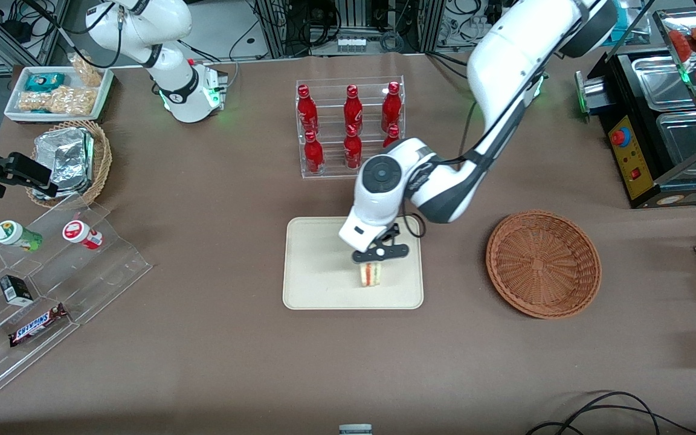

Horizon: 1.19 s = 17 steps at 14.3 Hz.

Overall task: Place sandwich from basket to tray
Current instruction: 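Lift the sandwich and carry it with the left gripper over the tray, then lower the sandwich onto the tray and open the left gripper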

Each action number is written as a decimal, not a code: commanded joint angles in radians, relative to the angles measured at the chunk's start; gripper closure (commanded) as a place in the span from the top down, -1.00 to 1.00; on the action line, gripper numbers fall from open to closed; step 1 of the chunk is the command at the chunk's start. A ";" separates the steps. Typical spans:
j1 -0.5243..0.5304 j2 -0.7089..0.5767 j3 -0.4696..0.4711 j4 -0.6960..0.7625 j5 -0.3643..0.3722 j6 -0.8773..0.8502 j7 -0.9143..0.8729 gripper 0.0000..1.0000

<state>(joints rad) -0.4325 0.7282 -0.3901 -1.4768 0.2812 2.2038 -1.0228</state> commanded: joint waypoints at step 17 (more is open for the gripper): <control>-0.009 -0.338 0.216 -0.147 -0.097 -0.196 -0.005 1.00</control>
<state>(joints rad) -0.4418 0.4662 -0.2350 -1.4984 0.2246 1.9835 -1.0279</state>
